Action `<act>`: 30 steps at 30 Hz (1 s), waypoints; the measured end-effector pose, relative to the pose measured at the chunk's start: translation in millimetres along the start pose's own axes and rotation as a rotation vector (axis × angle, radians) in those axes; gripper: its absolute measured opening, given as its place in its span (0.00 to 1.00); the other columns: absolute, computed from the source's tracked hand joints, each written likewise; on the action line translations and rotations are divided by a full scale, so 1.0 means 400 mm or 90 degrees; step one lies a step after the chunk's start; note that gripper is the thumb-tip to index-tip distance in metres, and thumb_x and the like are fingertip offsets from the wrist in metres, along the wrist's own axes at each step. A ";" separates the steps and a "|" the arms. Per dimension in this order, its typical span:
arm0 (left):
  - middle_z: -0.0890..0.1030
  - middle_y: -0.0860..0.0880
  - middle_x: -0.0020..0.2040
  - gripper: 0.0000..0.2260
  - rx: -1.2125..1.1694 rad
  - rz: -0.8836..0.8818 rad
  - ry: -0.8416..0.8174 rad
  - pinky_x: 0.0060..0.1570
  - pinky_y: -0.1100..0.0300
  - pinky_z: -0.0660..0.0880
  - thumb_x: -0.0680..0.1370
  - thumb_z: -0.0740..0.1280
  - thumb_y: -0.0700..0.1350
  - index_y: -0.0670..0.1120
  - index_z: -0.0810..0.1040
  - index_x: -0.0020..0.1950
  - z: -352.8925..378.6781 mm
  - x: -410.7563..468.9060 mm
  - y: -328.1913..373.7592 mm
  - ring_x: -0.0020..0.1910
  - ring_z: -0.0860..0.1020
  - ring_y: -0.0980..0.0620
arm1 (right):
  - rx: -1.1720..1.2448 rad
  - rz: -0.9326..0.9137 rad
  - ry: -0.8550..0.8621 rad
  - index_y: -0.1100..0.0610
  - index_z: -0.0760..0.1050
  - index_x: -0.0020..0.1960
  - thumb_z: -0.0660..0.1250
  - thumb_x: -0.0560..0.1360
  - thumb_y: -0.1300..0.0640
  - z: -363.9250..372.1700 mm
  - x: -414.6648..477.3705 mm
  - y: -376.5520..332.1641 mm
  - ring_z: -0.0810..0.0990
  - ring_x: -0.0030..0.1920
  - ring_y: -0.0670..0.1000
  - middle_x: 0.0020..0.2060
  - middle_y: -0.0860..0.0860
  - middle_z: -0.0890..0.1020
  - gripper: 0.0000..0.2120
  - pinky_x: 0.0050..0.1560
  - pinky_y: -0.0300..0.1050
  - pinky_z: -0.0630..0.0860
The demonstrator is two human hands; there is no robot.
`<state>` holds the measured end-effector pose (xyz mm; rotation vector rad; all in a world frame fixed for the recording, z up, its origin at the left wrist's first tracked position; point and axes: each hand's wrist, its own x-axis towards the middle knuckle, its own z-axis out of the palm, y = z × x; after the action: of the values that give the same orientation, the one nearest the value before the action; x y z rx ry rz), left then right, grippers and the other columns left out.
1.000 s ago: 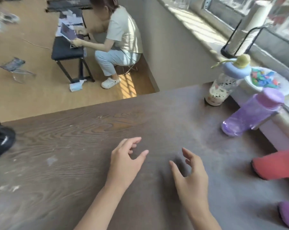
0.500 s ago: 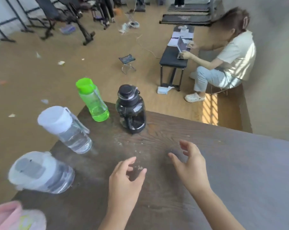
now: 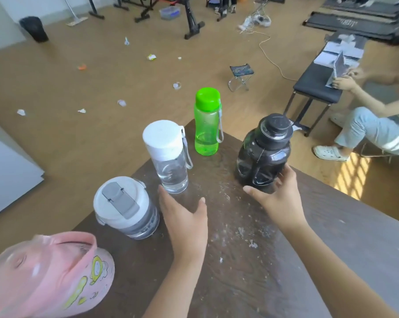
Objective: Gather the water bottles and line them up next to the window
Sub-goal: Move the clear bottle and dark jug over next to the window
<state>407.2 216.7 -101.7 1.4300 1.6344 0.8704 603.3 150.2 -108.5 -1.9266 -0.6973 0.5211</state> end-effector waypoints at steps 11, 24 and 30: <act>0.82 0.35 0.62 0.26 -0.058 0.026 0.159 0.66 0.46 0.72 0.74 0.81 0.40 0.34 0.77 0.67 0.060 0.122 0.002 0.65 0.79 0.34 | 0.070 -0.014 -0.017 0.54 0.63 0.75 0.87 0.63 0.54 0.000 0.064 0.010 0.77 0.65 0.46 0.67 0.47 0.77 0.48 0.66 0.44 0.73; 0.87 0.48 0.55 0.23 -0.129 0.052 0.149 0.62 0.41 0.81 0.70 0.83 0.46 0.45 0.80 0.62 0.069 0.111 -0.018 0.56 0.86 0.45 | 0.048 -0.029 0.053 0.47 0.67 0.70 0.86 0.56 0.42 -0.002 0.042 0.030 0.79 0.61 0.41 0.60 0.36 0.79 0.48 0.61 0.41 0.75; 0.86 0.60 0.51 0.24 -0.151 0.087 0.096 0.58 0.61 0.83 0.69 0.85 0.44 0.51 0.81 0.61 0.099 0.041 0.017 0.51 0.87 0.64 | 0.064 -0.008 0.090 0.46 0.66 0.71 0.86 0.56 0.40 -0.074 -0.026 0.058 0.79 0.60 0.39 0.60 0.36 0.79 0.49 0.59 0.38 0.75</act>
<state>444.6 233.9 -115.7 1.3474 1.4962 1.2330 619.8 115.8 -116.4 -1.8441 -0.5806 0.4005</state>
